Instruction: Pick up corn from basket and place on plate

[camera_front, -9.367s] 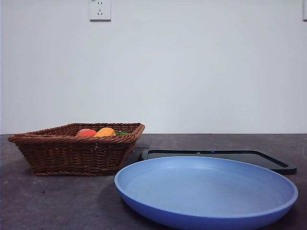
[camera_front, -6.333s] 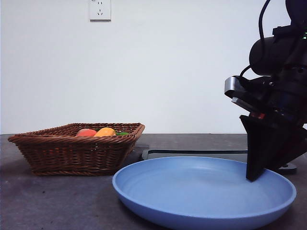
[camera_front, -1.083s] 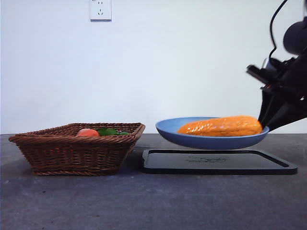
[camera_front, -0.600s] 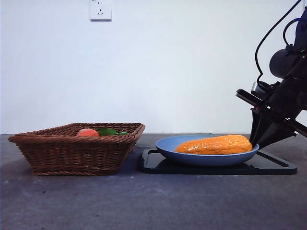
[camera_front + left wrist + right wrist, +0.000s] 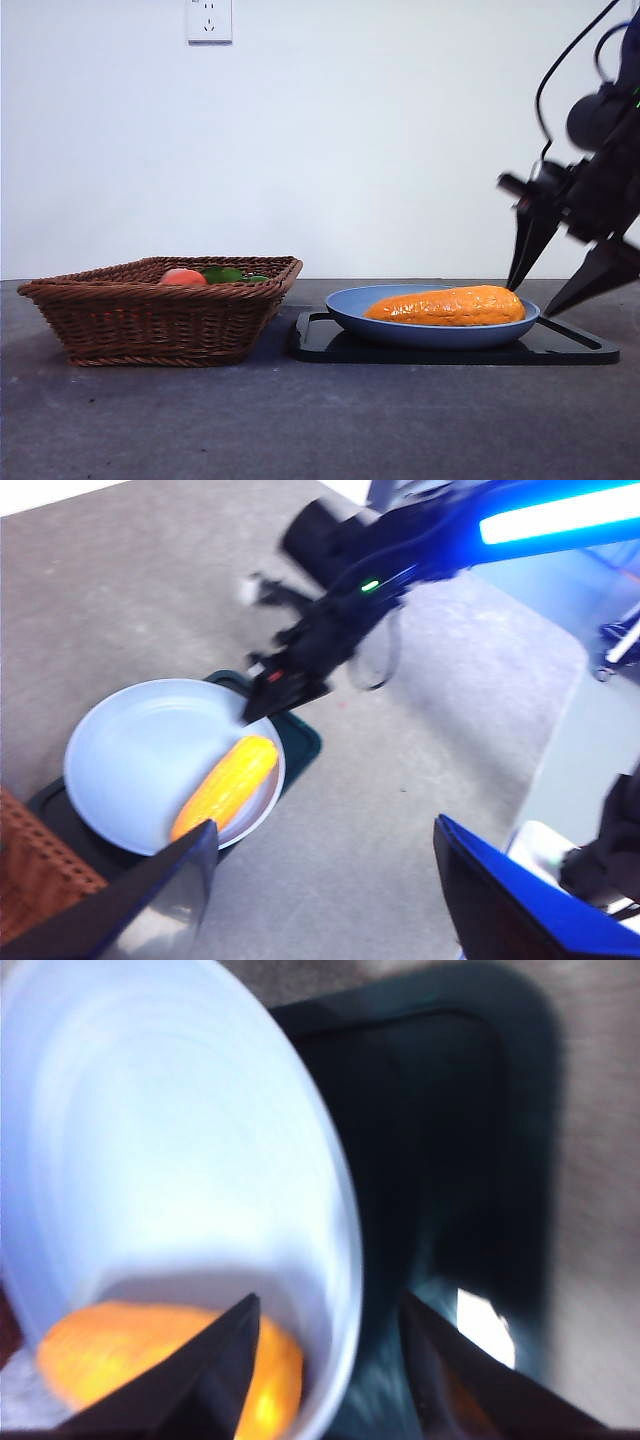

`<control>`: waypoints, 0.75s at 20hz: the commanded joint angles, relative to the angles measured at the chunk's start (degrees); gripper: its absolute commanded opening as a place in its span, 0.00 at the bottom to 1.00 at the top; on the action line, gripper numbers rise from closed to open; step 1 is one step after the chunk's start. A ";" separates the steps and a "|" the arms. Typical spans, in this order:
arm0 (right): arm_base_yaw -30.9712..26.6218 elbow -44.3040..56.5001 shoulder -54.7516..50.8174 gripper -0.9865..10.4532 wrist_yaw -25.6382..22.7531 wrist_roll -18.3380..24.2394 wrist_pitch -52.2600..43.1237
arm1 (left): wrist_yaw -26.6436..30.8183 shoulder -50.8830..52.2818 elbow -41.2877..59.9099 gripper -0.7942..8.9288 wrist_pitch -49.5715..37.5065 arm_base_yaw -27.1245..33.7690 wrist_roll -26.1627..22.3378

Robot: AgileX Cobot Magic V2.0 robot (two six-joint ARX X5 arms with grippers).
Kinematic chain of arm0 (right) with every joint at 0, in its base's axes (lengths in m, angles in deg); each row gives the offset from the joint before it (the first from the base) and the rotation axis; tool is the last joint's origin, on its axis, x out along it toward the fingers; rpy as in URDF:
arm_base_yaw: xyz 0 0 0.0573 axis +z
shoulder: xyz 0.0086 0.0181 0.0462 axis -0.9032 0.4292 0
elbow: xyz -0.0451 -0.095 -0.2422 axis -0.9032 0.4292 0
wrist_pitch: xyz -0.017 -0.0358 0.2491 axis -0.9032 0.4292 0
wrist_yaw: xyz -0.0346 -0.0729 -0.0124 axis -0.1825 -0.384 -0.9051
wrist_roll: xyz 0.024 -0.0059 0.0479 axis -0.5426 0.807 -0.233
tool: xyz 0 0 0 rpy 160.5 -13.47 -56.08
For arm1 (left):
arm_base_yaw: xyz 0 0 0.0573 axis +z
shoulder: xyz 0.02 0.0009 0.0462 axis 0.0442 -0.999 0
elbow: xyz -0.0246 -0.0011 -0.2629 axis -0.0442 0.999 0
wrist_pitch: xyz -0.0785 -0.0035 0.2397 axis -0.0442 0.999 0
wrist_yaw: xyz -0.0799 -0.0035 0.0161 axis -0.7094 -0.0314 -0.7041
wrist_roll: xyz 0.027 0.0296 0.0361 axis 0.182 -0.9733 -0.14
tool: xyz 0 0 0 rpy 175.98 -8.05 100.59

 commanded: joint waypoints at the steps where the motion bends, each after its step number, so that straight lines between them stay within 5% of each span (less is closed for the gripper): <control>1: -1.53 -1.33 -4.39 0.29 -1.25 2.91 2.25 | 1.46 -0.11 -0.96 0.44 -0.33 -0.22 -0.24; 7: -2.69 -1.31 -23.04 0.29 -0.66 9.60 11.61 | 6.54 -0.13 -0.96 0.44 0.94 1.38 -0.31; 15: 8.63 1.79 -45.42 0.29 -1.09 11.63 24.26 | 7.45 -0.17 -0.96 0.38 5.22 6.49 -1.46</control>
